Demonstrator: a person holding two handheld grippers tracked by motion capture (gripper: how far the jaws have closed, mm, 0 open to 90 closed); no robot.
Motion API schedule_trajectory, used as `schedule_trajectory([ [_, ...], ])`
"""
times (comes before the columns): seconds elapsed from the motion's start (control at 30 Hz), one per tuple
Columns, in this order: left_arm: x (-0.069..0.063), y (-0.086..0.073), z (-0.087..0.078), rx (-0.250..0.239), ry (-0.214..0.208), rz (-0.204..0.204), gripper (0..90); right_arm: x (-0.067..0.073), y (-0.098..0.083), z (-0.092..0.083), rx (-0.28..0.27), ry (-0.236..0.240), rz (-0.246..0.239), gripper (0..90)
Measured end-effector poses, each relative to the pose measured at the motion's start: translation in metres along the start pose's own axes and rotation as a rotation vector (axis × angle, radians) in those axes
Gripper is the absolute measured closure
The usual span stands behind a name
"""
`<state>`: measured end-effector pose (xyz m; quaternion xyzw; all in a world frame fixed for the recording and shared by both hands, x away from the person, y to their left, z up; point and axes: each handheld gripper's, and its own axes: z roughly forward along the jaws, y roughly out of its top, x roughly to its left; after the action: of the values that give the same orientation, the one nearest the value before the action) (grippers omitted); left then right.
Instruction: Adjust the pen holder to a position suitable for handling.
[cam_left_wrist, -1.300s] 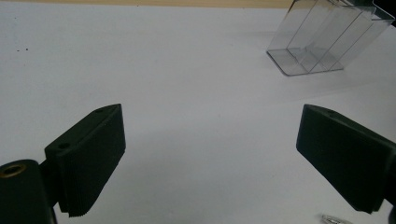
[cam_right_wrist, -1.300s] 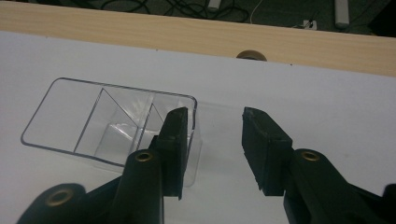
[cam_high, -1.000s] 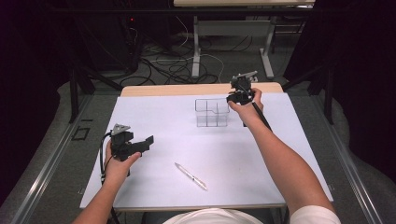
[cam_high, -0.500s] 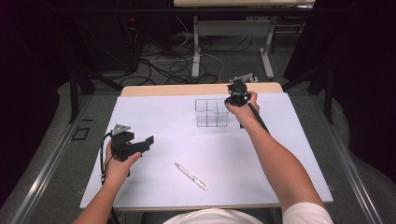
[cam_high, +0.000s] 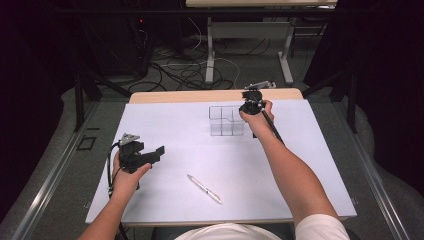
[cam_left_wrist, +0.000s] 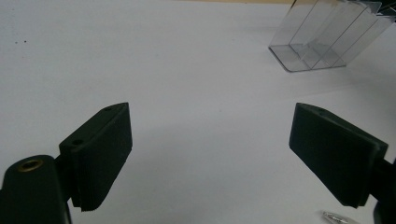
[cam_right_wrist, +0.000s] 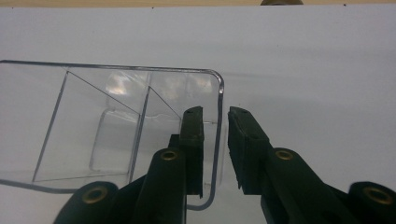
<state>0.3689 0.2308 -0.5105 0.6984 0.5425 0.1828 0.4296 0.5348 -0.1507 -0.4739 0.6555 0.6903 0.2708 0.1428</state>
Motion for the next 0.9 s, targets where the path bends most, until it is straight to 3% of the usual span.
schedule_trajectory([
  [0.3,-0.0002,0.0003,-0.0001,0.01,-0.003,0.002,13.7,-0.0007,0.0,0.0012,0.013,-0.006,0.036,85.8],
  [0.7,-0.0004,0.0,0.0009,0.009,-0.008,0.008,13.7,0.0002,0.0005,-0.0012,0.025,-0.017,0.09,86.9],
  [0.9,-0.0005,0.0,0.001,0.01,-0.008,0.008,13.7,0.0008,-0.0002,-0.0048,0.032,-0.012,0.087,86.8],
])
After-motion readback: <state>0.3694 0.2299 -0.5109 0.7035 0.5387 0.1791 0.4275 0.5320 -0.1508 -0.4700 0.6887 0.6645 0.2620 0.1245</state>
